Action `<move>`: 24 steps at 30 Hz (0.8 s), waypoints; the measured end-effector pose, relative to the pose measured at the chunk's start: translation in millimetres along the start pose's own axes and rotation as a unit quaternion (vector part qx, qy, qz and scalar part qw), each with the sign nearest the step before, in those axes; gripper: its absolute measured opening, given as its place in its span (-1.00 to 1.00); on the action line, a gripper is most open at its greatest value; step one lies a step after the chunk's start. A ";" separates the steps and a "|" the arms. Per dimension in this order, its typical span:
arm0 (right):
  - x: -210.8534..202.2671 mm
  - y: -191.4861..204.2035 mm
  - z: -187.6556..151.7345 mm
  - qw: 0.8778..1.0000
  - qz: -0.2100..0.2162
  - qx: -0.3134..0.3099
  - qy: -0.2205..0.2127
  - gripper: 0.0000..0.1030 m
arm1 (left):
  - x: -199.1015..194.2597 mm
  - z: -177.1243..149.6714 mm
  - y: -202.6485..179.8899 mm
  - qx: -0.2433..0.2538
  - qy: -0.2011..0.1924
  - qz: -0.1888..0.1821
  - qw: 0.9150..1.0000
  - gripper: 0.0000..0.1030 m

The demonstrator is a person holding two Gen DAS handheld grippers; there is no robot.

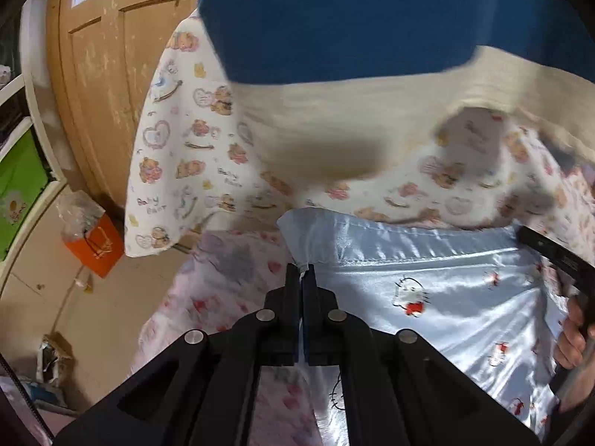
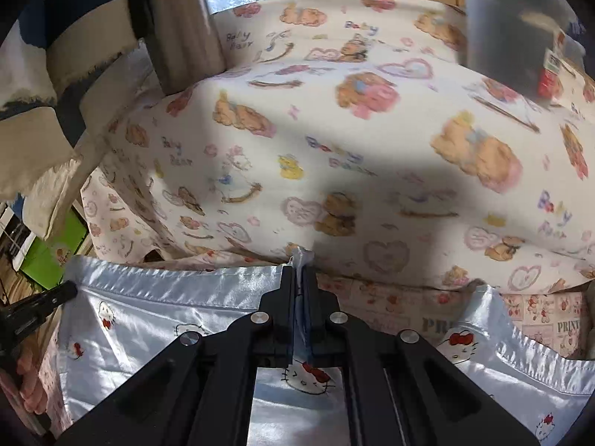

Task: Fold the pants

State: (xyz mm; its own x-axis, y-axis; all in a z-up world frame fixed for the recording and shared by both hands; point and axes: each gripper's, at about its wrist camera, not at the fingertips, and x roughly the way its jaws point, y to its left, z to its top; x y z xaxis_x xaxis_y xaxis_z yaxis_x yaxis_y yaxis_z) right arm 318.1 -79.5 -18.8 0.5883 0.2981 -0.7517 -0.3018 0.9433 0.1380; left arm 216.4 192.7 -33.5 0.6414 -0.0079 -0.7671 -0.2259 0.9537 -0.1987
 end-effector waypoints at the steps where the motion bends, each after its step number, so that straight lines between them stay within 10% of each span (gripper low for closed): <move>1: 2.3 3.1 0.5 1.000 -0.003 -0.003 0.000 -0.93 | 2.9 -1.7 4.4 -0.002 -0.002 0.004 1.000 -0.99; 10: 17.5 10.1 3.9 0.999 -0.040 0.006 -0.019 -0.92 | 6.0 -8.8 7.9 0.029 -0.014 0.072 0.997 -0.81; 13: -3.5 1.1 2.4 0.999 -0.029 0.011 -0.029 -0.59 | -1.6 -11.7 0.3 0.055 -0.038 0.093 0.993 -0.05; 16: -39.7 -15.0 -9.0 0.996 -0.058 0.007 -0.070 0.05 | -12.2 -13.0 -8.4 0.068 -0.059 0.074 0.993 0.10; 24: -143.4 -98.8 -55.4 0.982 -0.131 0.021 -0.137 0.08 | -63.2 -21.4 -70.0 0.112 -0.089 -0.019 0.990 0.12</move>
State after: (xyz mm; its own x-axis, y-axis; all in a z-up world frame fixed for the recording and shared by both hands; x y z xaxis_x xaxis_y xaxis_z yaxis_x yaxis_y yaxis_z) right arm 221.9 -223.5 39.6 0.8228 0.0662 -0.5645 -0.0844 0.9964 -0.0060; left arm 176.0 120.0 15.9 0.7695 -0.0101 -0.6385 -0.0439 0.9967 -0.0687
